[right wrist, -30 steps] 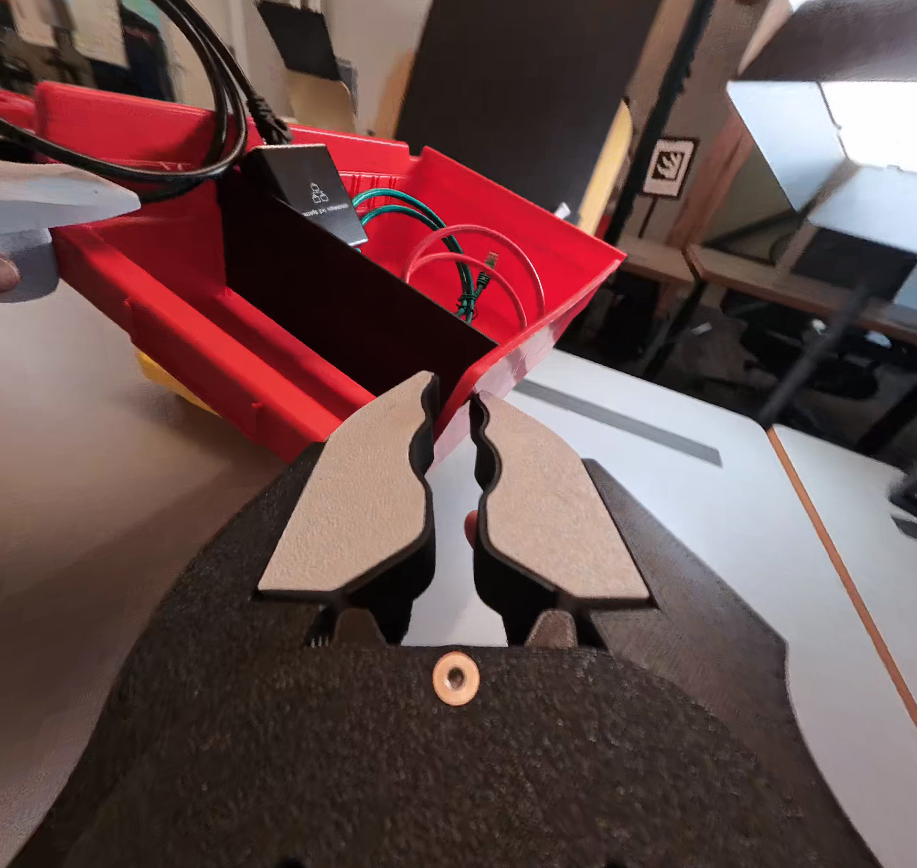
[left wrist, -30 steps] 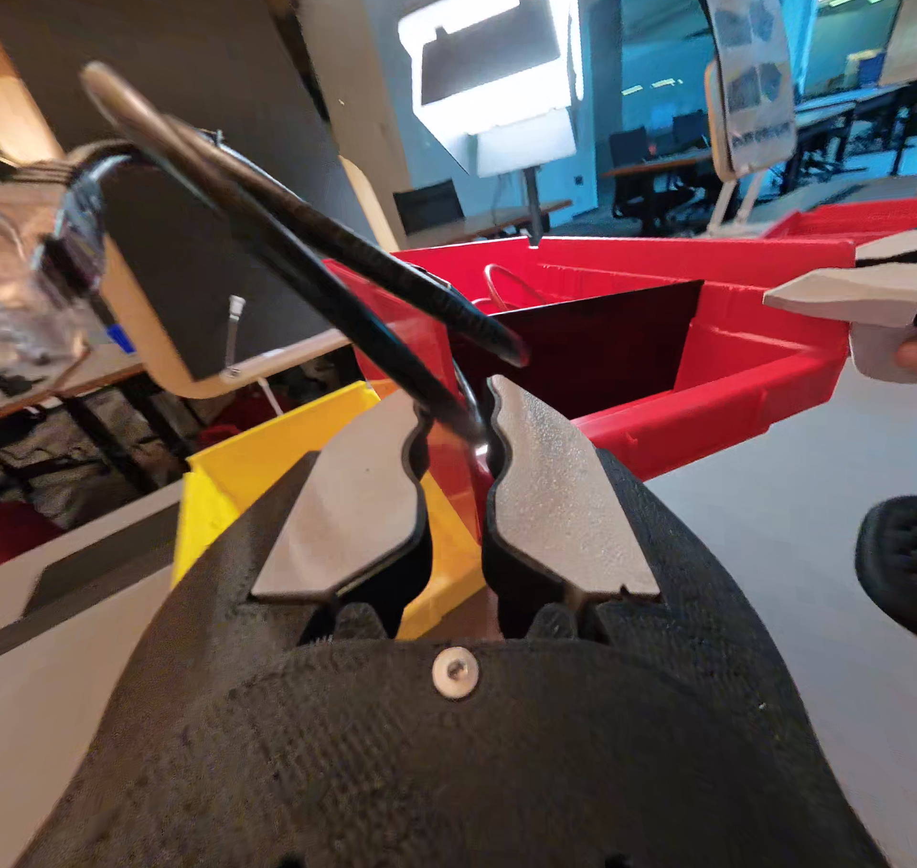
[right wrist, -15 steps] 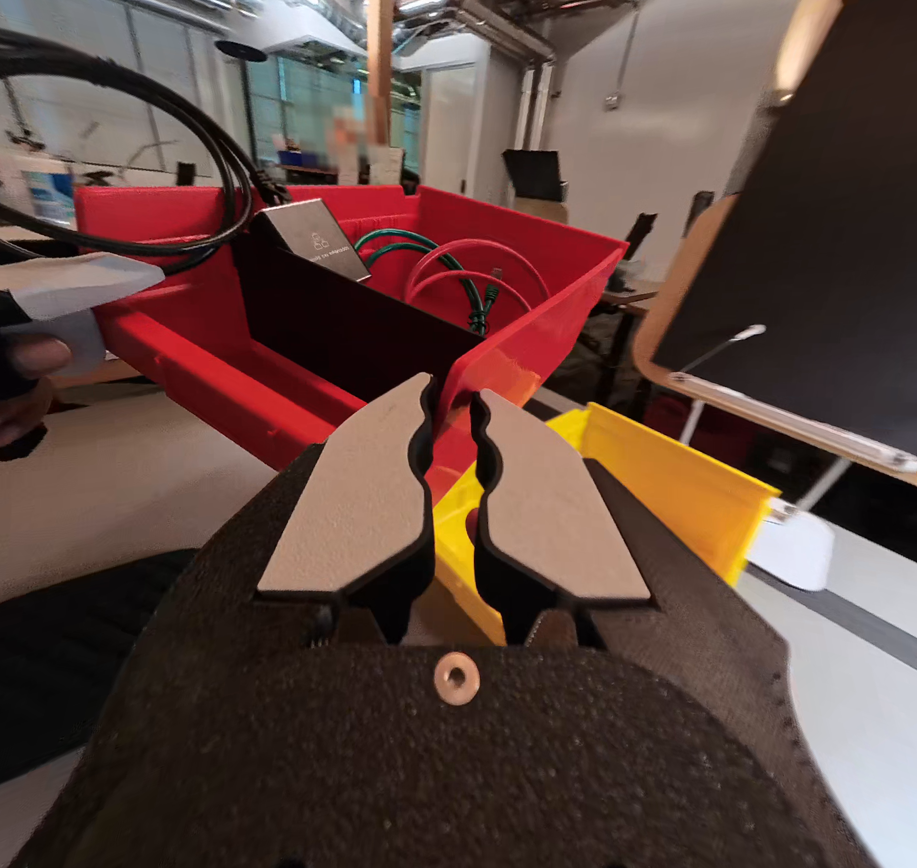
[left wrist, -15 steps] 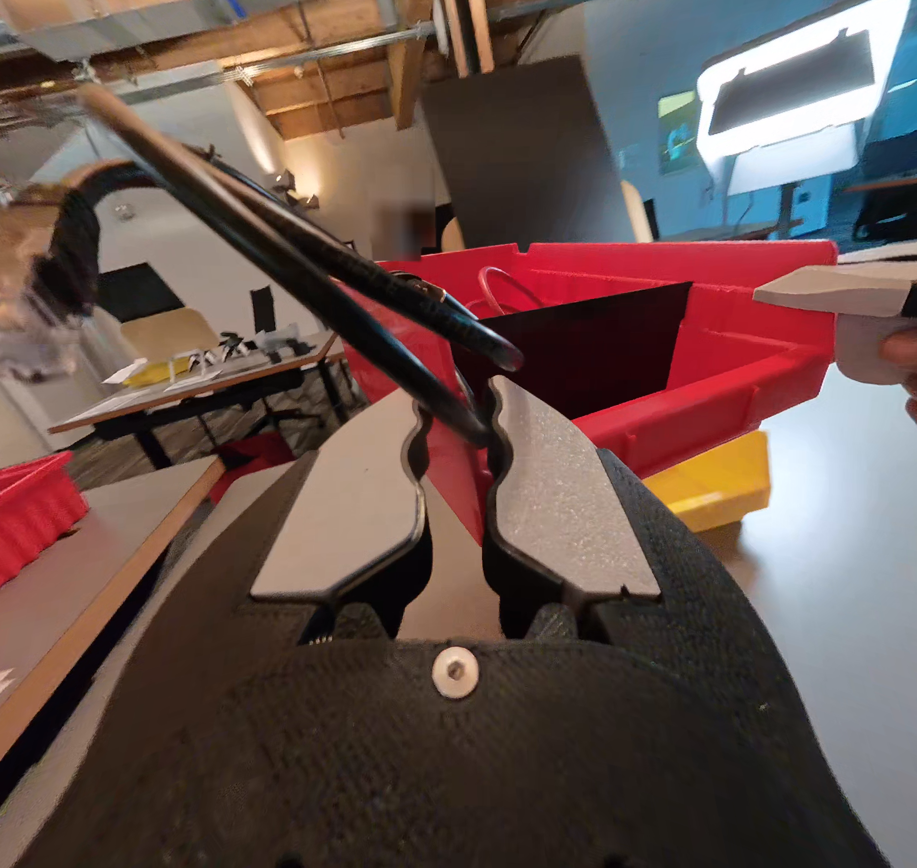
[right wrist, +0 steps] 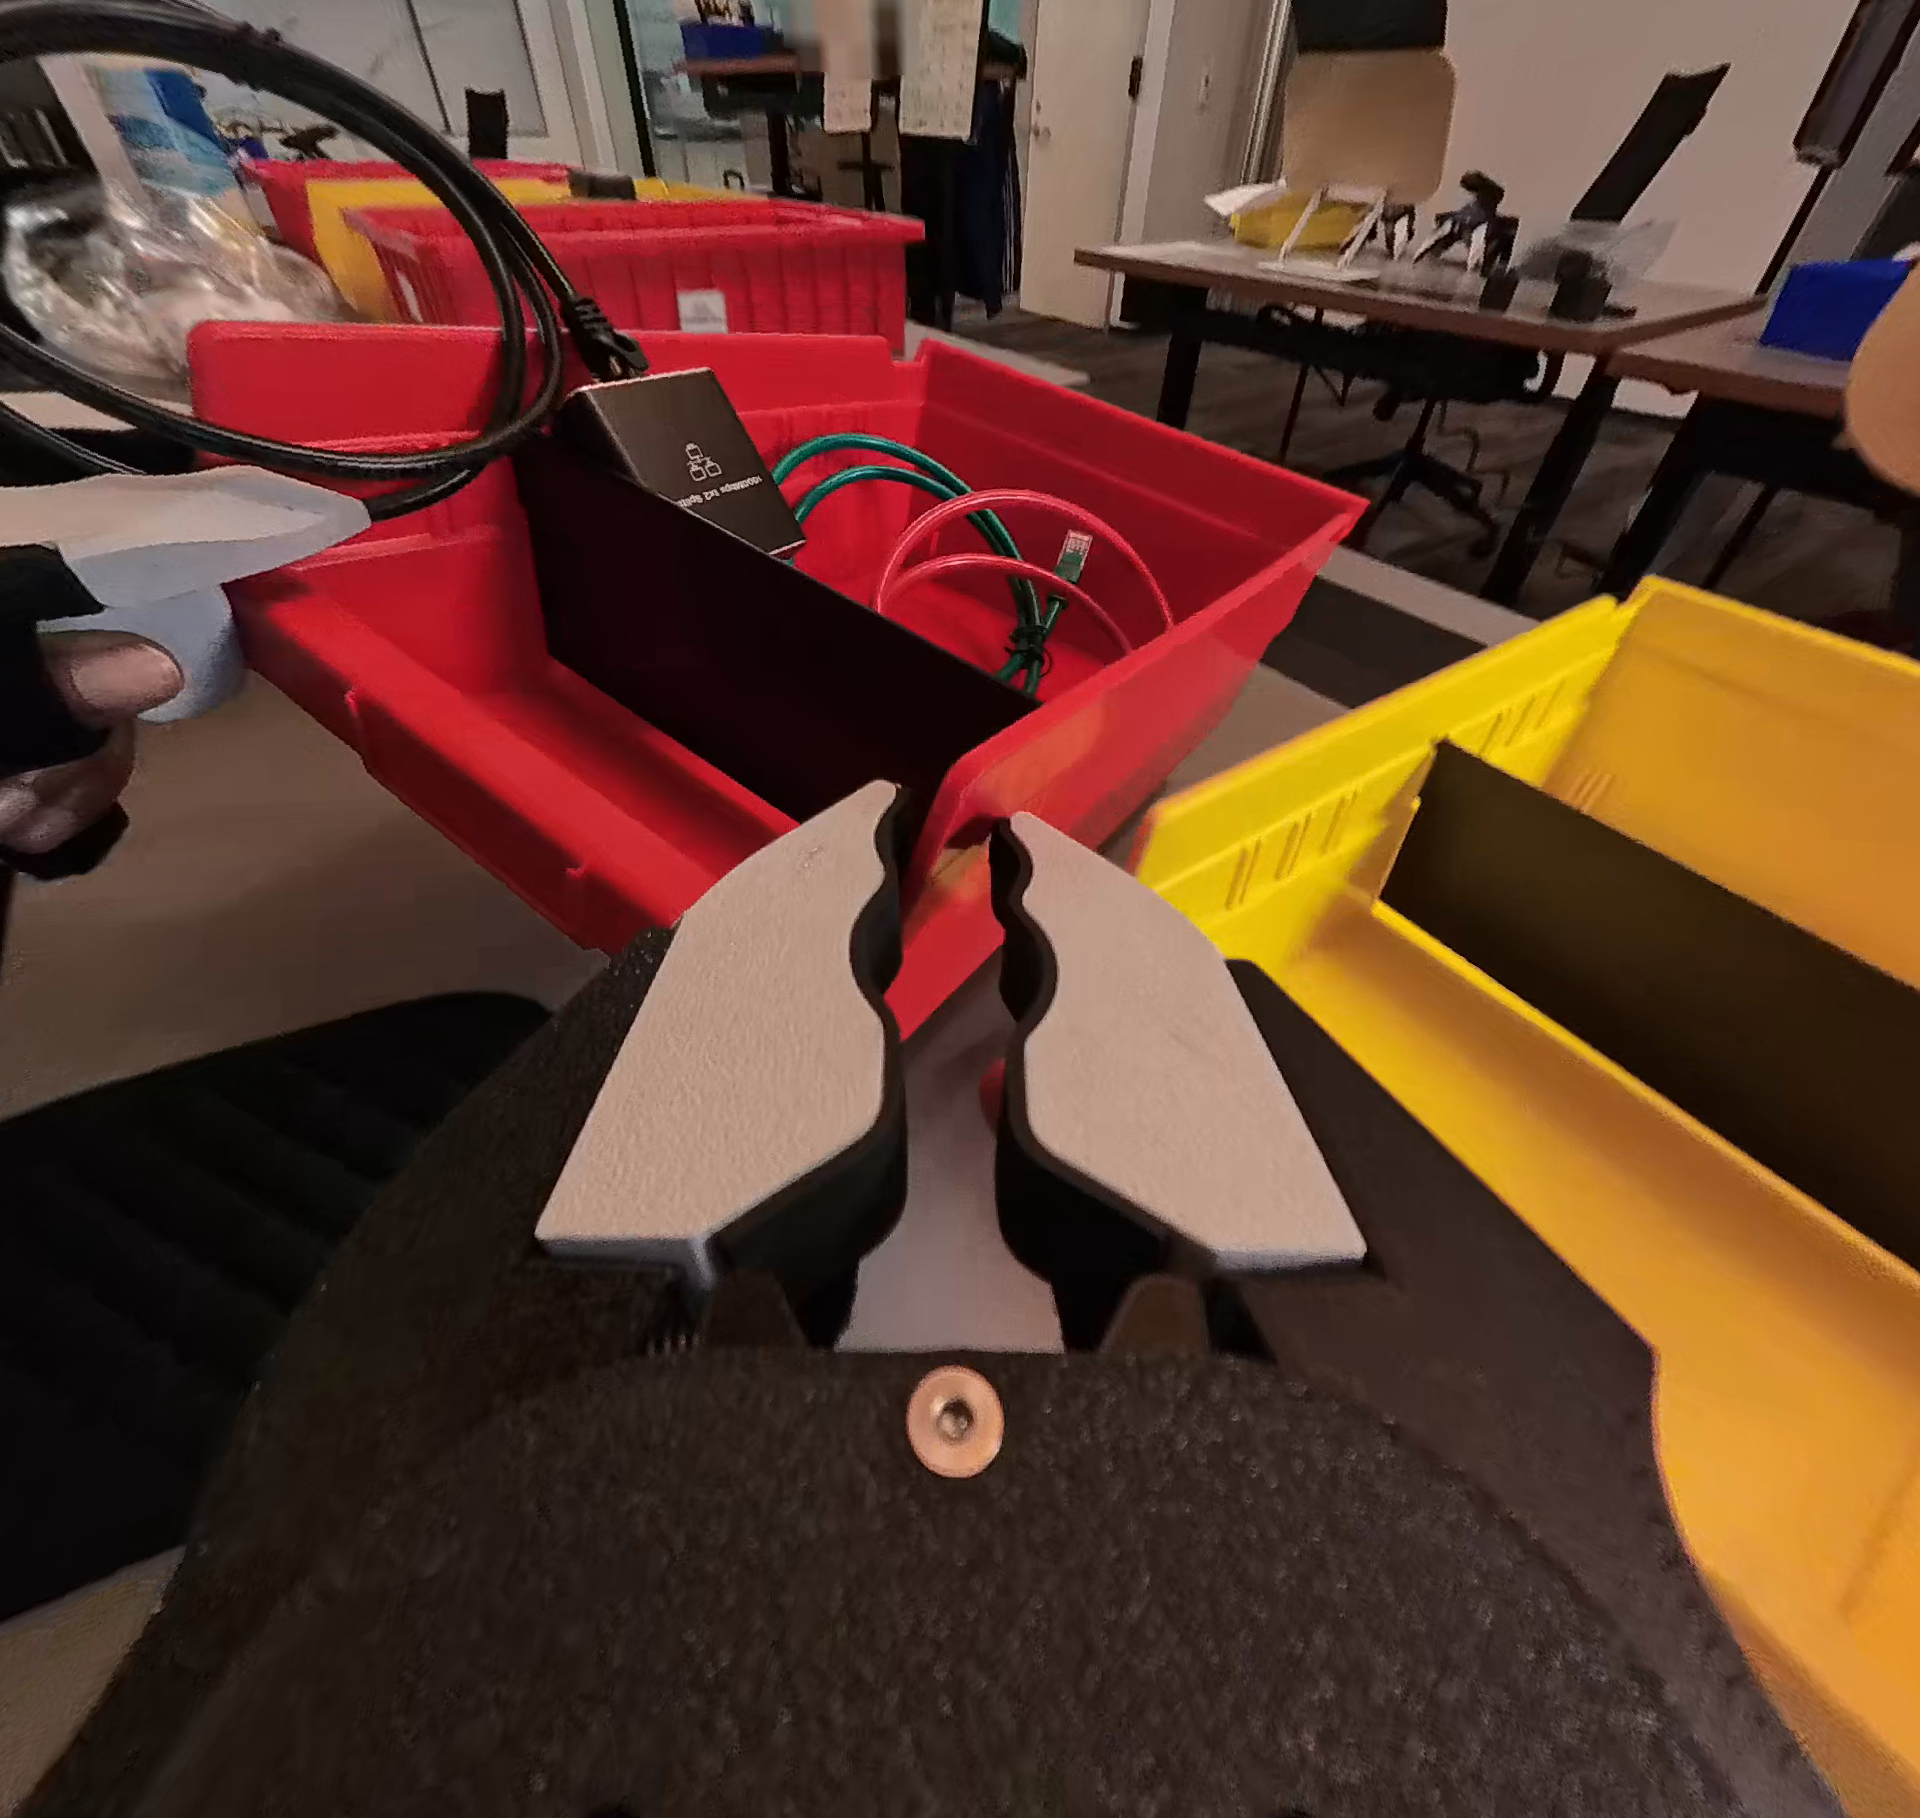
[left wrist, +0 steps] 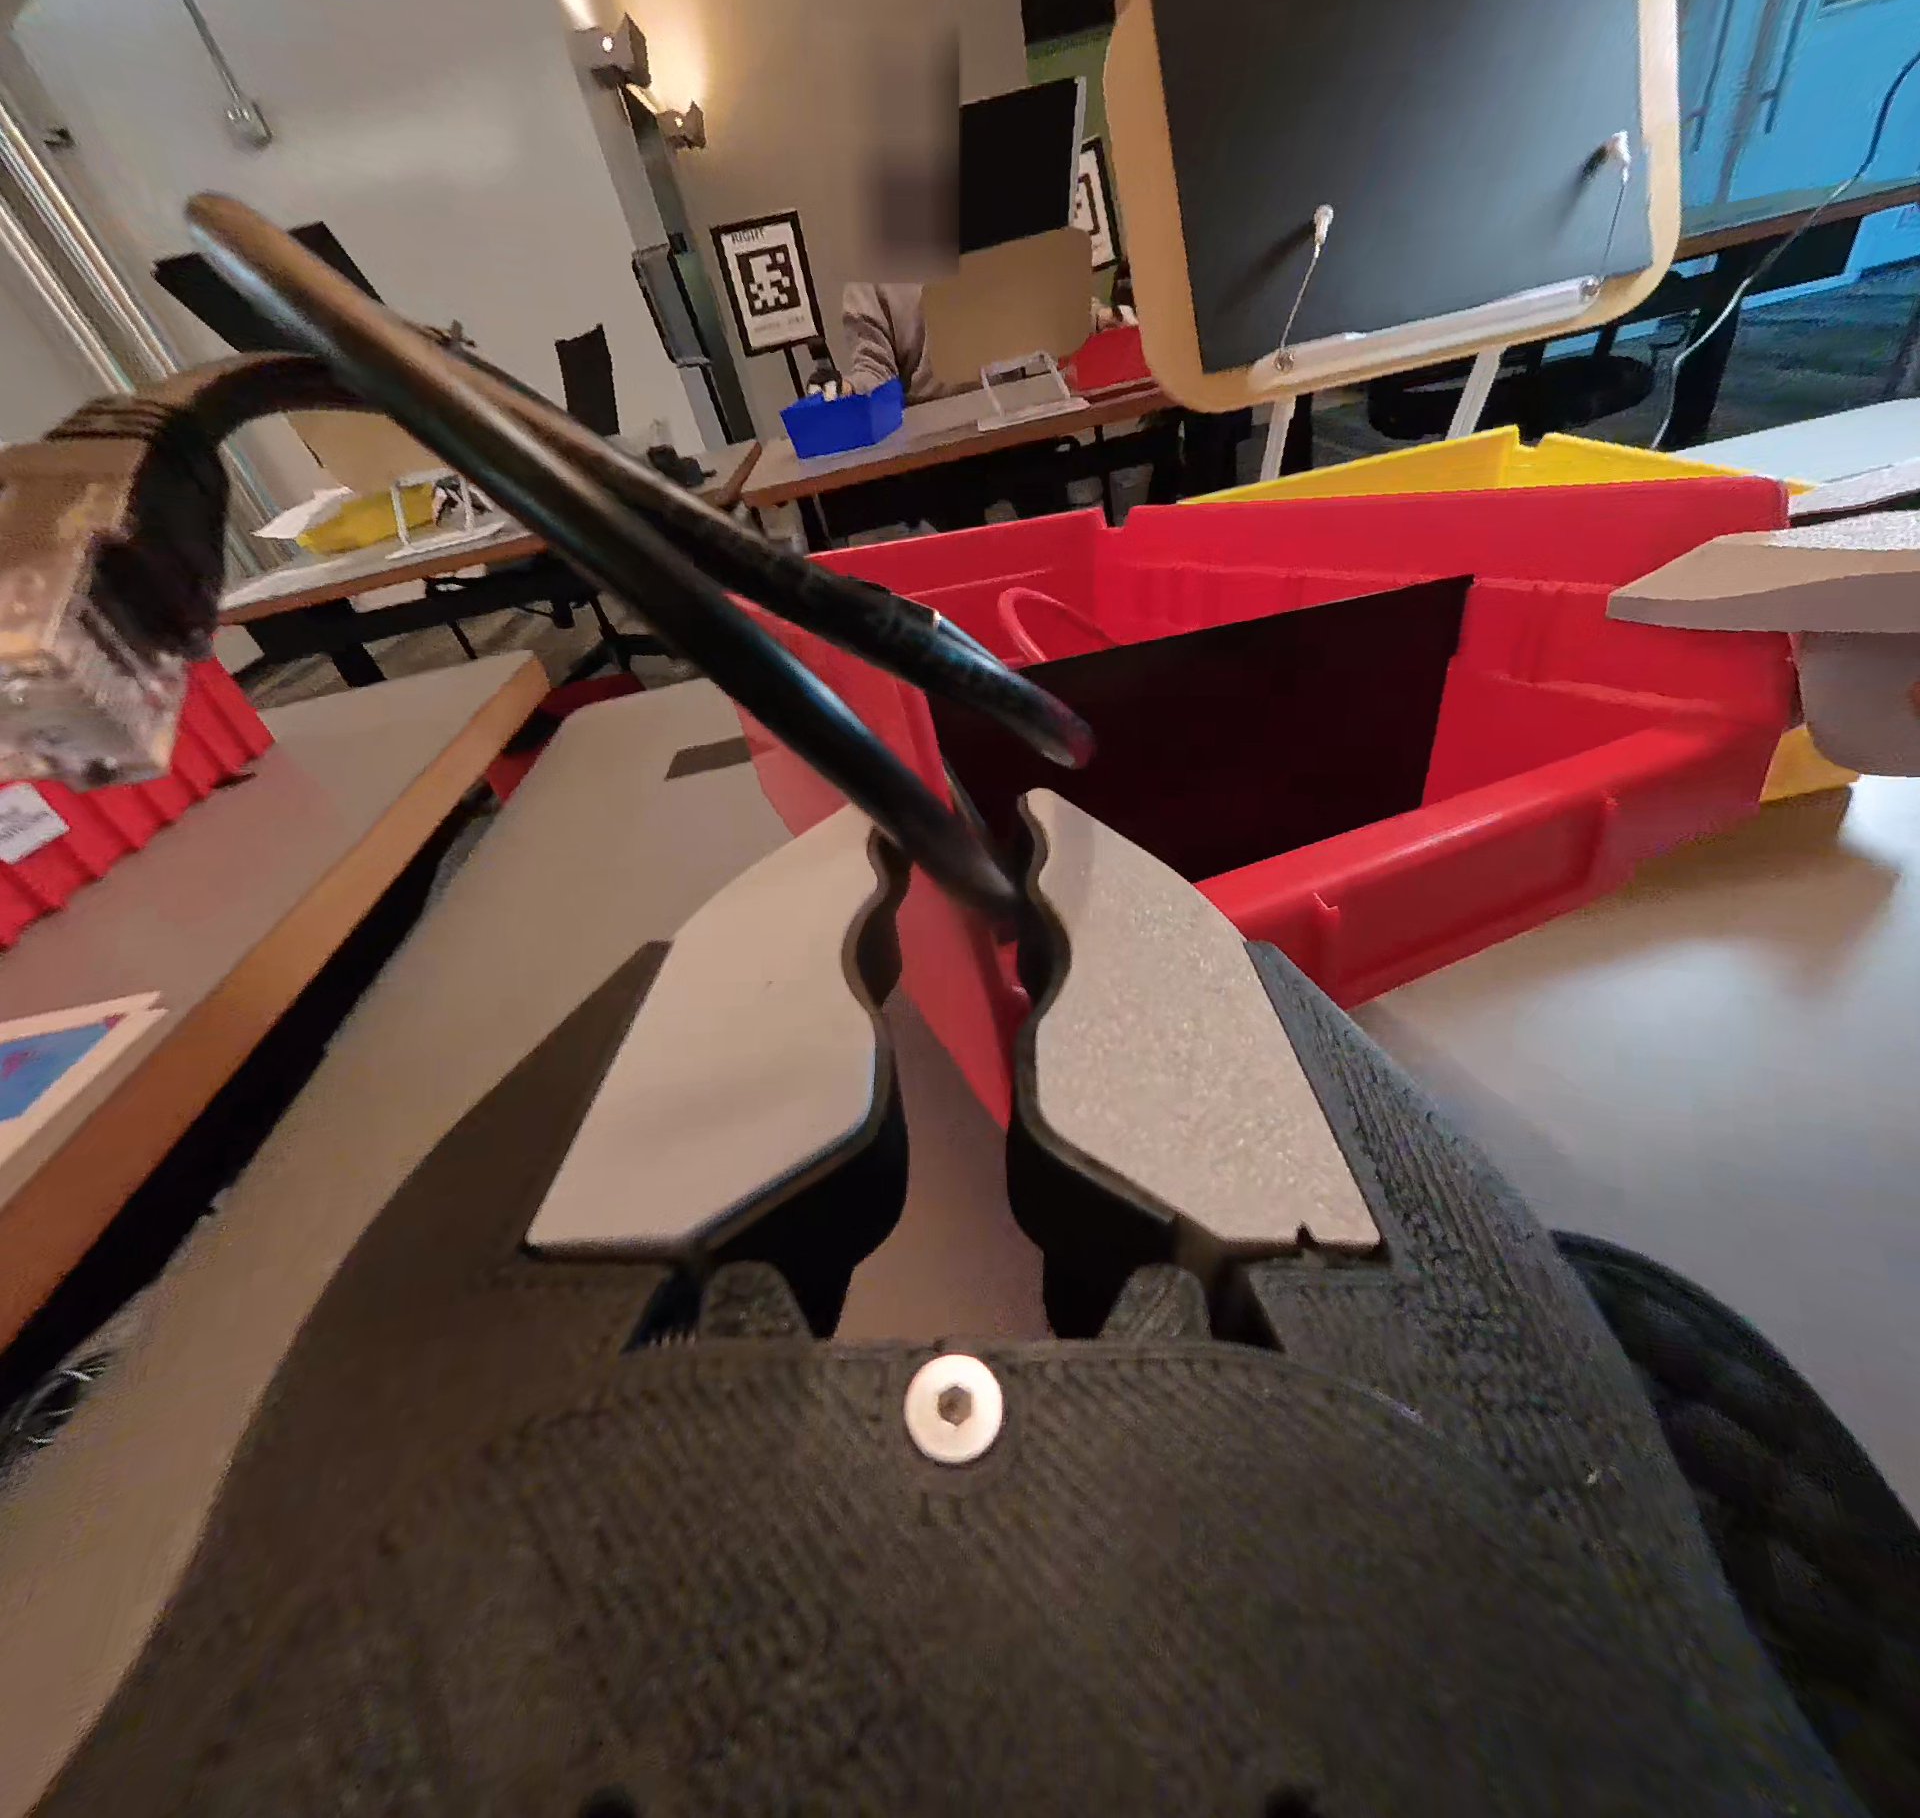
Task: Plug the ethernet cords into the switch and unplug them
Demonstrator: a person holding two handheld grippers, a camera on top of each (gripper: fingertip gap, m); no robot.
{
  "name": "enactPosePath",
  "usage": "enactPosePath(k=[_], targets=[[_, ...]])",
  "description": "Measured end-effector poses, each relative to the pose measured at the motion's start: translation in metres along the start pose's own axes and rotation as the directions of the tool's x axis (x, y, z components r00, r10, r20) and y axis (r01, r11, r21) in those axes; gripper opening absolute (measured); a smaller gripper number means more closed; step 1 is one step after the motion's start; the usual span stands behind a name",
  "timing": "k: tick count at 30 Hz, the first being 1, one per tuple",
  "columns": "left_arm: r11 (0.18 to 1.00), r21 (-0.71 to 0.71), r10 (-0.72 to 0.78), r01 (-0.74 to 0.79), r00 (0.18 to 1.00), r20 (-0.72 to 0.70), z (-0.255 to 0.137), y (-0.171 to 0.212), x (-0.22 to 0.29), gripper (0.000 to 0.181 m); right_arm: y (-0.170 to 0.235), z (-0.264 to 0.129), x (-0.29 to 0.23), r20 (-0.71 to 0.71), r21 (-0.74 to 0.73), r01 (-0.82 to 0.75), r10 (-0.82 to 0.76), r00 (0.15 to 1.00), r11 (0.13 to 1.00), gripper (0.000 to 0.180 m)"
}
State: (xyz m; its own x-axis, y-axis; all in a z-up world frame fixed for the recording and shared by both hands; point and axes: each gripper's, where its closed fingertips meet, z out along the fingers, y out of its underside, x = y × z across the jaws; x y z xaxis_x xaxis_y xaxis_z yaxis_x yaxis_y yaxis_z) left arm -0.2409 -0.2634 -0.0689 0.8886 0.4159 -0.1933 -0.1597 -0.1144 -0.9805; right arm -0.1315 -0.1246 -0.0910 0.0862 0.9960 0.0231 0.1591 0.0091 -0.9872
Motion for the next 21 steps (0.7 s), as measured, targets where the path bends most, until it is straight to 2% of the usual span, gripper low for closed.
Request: enactPosePath(k=[4,6,8,10,12,15,18,21], targets=[[0.997,-0.035,-0.067,0.067,0.998,-0.009,0.017,0.030,0.009,0.019,0.027,0.005,0.011,-0.018,-0.050,-0.033,0.032,0.999,0.998,0.014],[0.997,-0.049,-0.055,0.055,0.998,-0.007,0.026,0.040,0.013,0.019,0.033,0.006,0.019,-0.057,-0.070,-0.025,0.021,0.998,0.997,0.014],[0.990,-0.128,-0.059,0.052,0.997,-0.048,0.034,0.052,0.021,0.020,0.038,0.003,0.026,-0.068,-0.091,-0.025,0.019,0.998,0.996,0.015],[0.979,-0.192,-0.098,0.073,0.987,-0.126,0.040,0.061,0.030,0.022,0.041,-0.004,0.029,-0.043,-0.111,-0.047,0.042,0.998,0.993,0.024],[0.973,-0.210,-0.136,0.092,0.970,-0.202,0.038,0.059,0.035,0.032,0.034,-0.020,0.037,-0.041,-0.086,-0.039,0.036,0.999,0.996,0.027],[0.980,-0.195,-0.101,0.050,0.959,-0.263,0.025,0.045,0.023,0.039,0.024,-0.051,0.059,-0.050,-0.102,-0.011,0.006,0.999,0.995,0.039],[0.981,-0.193,-0.079,0.033,0.969,-0.235,0.005,0.030,-0.004,0.050,0.023,-0.078,0.086,-0.046,-0.184,0.008,-0.017,0.999,0.983,0.052],[0.991,-0.134,-0.050,0.022,0.978,-0.204,-0.013,0.005,-0.020,0.051,0.027,-0.098,0.109,-0.054,-0.269,0.072,-0.090,0.994,0.960,0.060]])
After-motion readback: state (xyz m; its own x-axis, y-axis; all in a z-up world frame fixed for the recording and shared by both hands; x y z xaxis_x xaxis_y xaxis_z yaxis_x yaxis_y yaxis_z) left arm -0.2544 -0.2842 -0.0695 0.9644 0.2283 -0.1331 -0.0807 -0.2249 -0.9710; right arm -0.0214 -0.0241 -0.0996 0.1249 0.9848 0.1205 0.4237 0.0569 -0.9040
